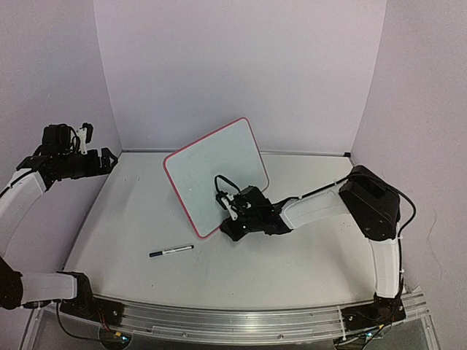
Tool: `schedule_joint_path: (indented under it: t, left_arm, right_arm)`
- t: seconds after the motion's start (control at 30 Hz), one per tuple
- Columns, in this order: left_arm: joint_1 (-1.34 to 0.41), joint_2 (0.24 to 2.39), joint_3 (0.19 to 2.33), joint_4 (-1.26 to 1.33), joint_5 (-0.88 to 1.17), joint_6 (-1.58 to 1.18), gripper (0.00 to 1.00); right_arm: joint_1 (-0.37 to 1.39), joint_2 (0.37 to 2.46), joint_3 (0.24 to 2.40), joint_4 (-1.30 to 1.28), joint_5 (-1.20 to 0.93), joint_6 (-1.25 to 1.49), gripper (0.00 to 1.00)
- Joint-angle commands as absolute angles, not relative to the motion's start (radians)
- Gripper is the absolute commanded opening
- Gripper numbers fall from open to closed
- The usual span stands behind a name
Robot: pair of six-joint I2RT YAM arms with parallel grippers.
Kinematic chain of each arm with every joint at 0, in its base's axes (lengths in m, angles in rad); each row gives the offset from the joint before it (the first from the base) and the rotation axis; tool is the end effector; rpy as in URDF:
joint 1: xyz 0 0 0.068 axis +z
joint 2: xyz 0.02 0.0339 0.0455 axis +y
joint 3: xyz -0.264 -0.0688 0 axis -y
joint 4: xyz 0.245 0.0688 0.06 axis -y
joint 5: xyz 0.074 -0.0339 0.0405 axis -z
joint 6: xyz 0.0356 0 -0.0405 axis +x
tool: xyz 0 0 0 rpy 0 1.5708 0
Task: Write a sentence on the whiteboard
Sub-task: Move the whiteboard to the center of the board.
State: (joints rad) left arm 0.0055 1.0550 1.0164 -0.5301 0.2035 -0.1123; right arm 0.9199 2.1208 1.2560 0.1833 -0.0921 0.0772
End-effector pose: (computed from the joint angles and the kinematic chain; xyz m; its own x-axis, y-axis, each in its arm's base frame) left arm 0.2287 -0.0059 0.3350 -0.5536 -0.1128 -0.8251 0.1035 0.9738 -0.2026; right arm 0.2686 0.3581 0.1221 -0.4450 -0.4575 -0.7698 -0.8035 0.5835 0.1177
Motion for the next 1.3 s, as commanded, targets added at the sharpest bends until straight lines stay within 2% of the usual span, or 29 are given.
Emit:
schedule_joint_path:
  t: [0.0, 0.1, 0.3, 0.43, 0.53, 0.67, 0.97, 1.17, 1.2, 1.23, 1.27]
  left_arm:
    - [0.005, 1.062, 1.009, -0.497, 0.204, -0.117, 0.99]
    - [0.005, 1.062, 1.009, -0.496, 0.205, -0.117, 0.99]
    - [0.005, 1.064, 1.008, -0.497, 0.198, -0.117, 0.99]
    - [0.005, 1.066, 1.008, -0.495, 0.201, -0.118, 0.99]
    - [0.005, 1.066, 1.008, -0.495, 0.204, -0.120, 0.99]
    - [0.005, 1.065, 1.007, -0.493, 0.215, -0.124, 0.99]
    - [0.005, 1.063, 1.002, -0.483, 0.226, -0.149, 0.99]
    - [0.005, 1.066, 1.001, -0.480, 0.224, -0.168, 0.99]
    - [0.005, 1.065, 1.001, -0.480, 0.224, -0.169, 0.99]
    - [0.005, 1.064, 1.000, -0.480, 0.224, -0.170, 0.99]
    - [0.005, 1.063, 1.000, -0.479, 0.225, -0.173, 0.99]
  right_arm:
    - [0.941, 2.165, 1.309, 0.169, -0.039, 0.071, 0.29]
    - [0.947, 2.176, 1.320, 0.167, -0.016, 0.072, 0.26]
    - [0.977, 2.160, 1.311, 0.164, 0.131, 0.120, 0.00]
    - [1.019, 2.140, 1.283, 0.159, 0.262, 0.190, 0.00]
    - [1.057, 2.137, 1.287, 0.097, 0.421, 0.324, 0.00]
    - [1.083, 2.144, 1.305, 0.004, 0.516, 0.487, 0.00]
    - [1.132, 2.218, 1.420, -0.154, 0.572, 0.674, 0.00]
    - [1.133, 2.223, 1.451, -0.170, 0.502, 0.740, 0.00]
    - [1.133, 2.221, 1.451, -0.170, 0.497, 0.741, 0.01]
    - [1.132, 2.209, 1.447, -0.170, 0.465, 0.735, 0.20]
    - [1.133, 2.191, 1.432, -0.170, 0.450, 0.728, 0.32]
